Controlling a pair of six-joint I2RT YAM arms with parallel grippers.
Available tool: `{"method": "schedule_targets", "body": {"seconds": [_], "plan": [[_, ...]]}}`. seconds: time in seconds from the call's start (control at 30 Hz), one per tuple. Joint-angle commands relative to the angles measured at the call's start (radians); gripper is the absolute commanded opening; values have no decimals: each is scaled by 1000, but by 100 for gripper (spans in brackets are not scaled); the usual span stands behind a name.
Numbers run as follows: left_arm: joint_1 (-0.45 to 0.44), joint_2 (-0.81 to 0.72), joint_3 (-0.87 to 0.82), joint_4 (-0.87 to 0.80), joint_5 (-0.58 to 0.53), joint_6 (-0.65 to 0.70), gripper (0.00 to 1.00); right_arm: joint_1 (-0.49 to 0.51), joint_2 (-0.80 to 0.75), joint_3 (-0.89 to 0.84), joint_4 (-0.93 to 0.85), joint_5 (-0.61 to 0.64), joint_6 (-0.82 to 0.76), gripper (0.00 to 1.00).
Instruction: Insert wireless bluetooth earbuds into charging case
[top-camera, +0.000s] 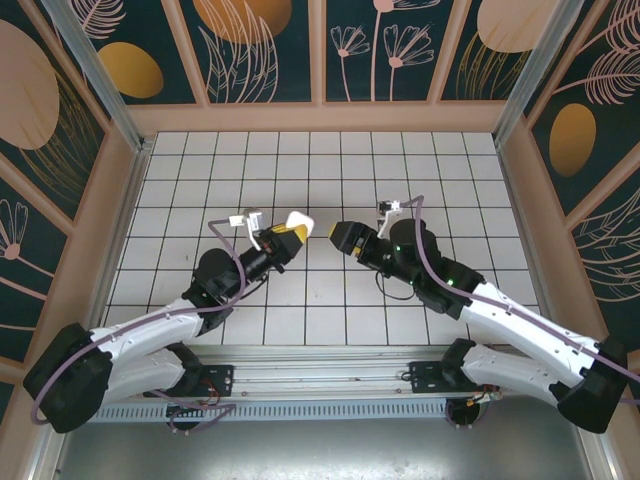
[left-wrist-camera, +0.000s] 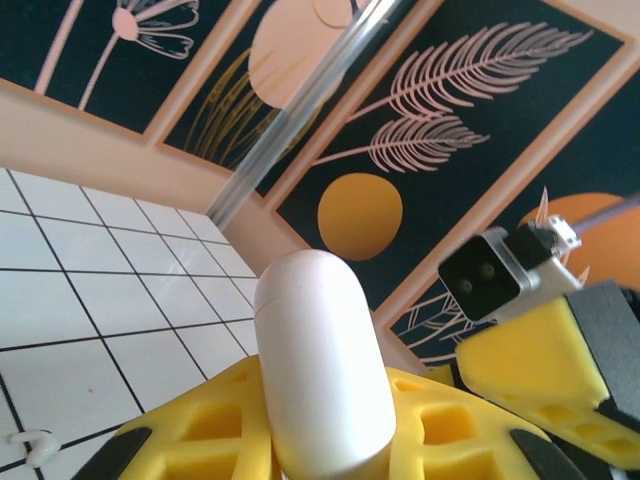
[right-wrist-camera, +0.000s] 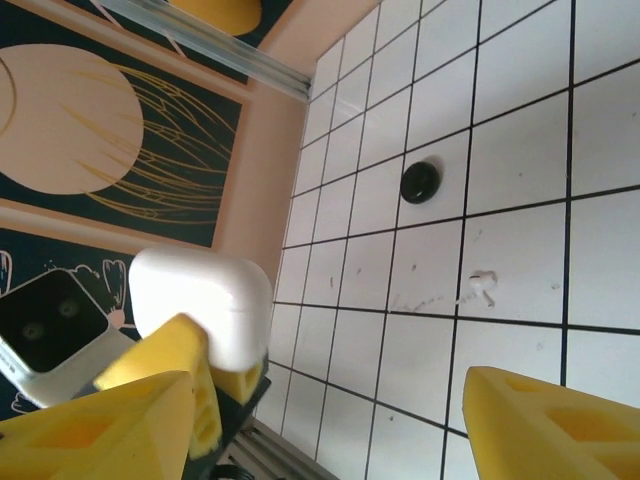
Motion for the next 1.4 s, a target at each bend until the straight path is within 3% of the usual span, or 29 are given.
{"method": "schedule_targets", "body": {"seconds": [0.0,0.57,1.13,1.37], "plan": [[23,-51,-14,-9,59,-73,0,-6,-39,-54,141,18,-36,69],[42,-41,51,155,205,-260,0,-23,-75,-213,584,-171,-51,62],[43,30,40,312,295,-373,0,-23,88,-130,728,-271,-51,60],[42,50,52,324,321,-379,0,-22,153,-103,798,-334,-33,36]]}}
